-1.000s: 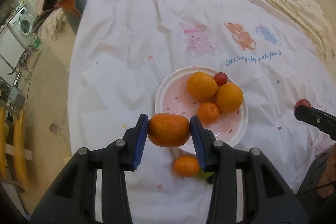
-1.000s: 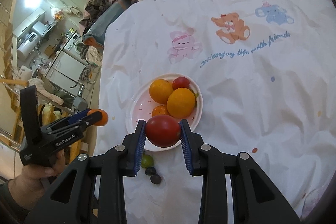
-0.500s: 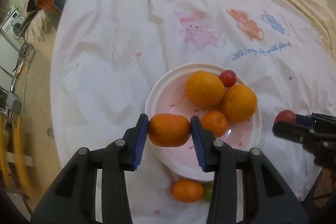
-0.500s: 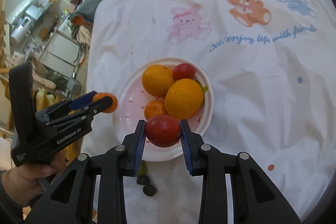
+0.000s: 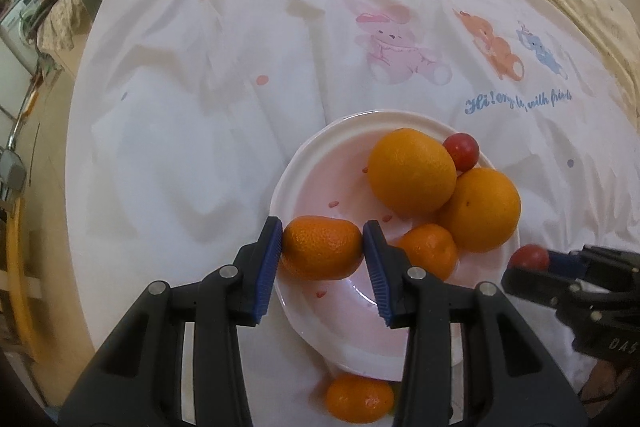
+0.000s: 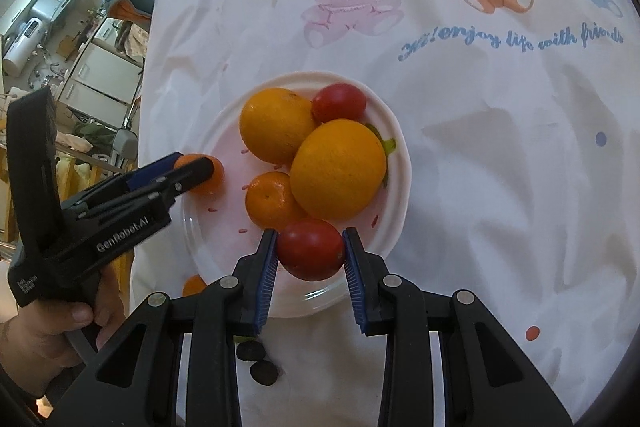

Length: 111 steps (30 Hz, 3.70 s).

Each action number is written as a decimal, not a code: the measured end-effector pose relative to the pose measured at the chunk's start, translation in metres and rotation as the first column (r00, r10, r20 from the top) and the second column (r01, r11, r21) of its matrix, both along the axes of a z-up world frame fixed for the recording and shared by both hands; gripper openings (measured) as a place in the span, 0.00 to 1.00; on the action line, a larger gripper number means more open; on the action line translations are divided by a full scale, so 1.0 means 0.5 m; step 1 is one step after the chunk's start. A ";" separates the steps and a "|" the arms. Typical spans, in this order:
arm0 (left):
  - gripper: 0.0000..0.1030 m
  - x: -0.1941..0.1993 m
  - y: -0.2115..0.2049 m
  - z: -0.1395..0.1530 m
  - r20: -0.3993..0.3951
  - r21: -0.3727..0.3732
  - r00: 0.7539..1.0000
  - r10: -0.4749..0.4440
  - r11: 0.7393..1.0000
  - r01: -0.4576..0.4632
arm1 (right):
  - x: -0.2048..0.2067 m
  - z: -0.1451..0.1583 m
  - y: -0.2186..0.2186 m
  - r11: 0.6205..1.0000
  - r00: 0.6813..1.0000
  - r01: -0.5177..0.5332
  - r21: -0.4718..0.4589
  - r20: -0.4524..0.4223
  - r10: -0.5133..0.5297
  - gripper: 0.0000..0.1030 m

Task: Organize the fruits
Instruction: 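Lower the tomato and tangerine onto the plate and open both grippers, then withdraw both open grippers from the plate toward the remaining fruits, then grasp a dark purple berry with the right gripper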

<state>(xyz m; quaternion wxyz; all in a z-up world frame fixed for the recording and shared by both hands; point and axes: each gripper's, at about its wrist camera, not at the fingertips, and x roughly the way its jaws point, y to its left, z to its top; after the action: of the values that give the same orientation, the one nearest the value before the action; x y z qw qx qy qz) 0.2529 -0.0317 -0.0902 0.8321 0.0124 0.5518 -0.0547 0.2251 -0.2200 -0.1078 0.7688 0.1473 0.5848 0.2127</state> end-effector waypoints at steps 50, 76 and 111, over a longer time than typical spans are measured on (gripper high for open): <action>0.68 -0.034 0.016 0.053 0.078 -0.006 0.996 0.038 0.999 -0.038 | -0.018 0.031 -0.027 0.998 0.998 0.060 0.029 0.009 -0.060 0.61; 0.68 -0.241 0.052 0.147 0.145 0.002 0.984 0.100 0.995 -0.101 | -0.178 0.098 -0.057 0.995 0.994 0.077 0.058 0.073 -0.081 0.61; 0.68 -0.269 0.134 0.085 0.014 -0.051 0.960 0.278 0.959 -0.277 | -0.180 -0.022 0.043 0.996 0.994 -0.084 -0.039 -0.071 0.082 0.61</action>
<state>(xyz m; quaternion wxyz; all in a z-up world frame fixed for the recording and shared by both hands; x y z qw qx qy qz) 0.1182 0.0351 -0.0476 0.8374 -0.0848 0.5377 0.0494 0.1350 -0.1983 -0.1186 0.7414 0.1141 0.6212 0.2269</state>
